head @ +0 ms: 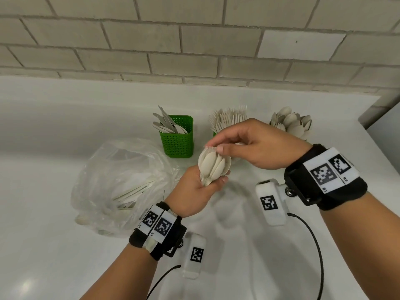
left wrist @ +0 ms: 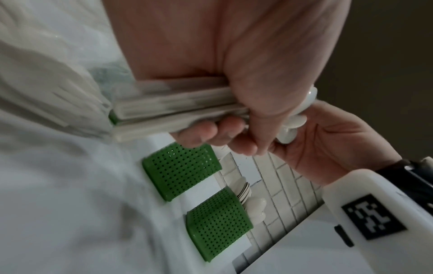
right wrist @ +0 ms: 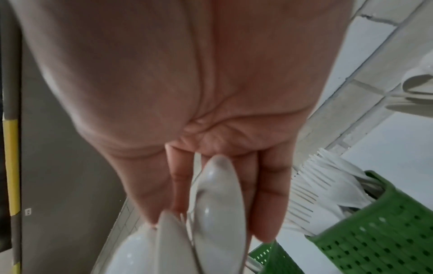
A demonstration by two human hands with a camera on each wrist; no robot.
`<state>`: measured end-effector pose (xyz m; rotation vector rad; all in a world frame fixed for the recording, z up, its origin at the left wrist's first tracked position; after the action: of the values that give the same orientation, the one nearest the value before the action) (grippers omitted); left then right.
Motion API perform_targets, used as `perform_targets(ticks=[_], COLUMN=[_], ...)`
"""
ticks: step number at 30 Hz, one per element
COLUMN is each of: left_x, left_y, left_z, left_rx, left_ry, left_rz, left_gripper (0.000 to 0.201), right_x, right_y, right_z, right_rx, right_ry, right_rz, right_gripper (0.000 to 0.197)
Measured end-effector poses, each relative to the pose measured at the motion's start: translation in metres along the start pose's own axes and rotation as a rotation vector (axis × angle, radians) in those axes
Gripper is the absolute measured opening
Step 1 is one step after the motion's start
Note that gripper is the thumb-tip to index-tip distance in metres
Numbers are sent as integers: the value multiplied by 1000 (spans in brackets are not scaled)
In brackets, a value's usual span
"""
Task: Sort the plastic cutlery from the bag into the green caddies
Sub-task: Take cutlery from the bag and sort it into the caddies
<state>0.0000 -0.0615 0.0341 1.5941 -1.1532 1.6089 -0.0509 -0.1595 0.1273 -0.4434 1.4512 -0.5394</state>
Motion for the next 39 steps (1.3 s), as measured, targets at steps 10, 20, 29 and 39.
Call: perform_targets(ticks=[10,20,29,39], left_x=[-2,-9,-4,-23], left_y=[5,10,4,-33], left_z=[-2,-5,-8,-7], left_rx=[-3,13,7,349], left_ry=[62,30,27,-145], left_rz=[220,220,44,-283], left_gripper=[23,20,11,11], right_x=[3,15,20,30], right_y=[-6,-22,-41,-117], right_z=[2,-5,-12,-50], right_rx=[31,50,359,838], right_ry=[-37,0,-36,43], right_rz=[-390,-490,-49,-142], right_gripper=[11,12,15,11])
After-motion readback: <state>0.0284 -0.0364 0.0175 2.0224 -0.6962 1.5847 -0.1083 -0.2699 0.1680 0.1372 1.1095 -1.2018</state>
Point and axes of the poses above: each hand's wrist, its own z-axis towards the middle knuckle, its own y-axis out of the palm, x = y × z, the point moved 7 cm from there along z, towards the middle knuckle, and after that the axes turned 12 degrees about -y, right-handed, at the moved point
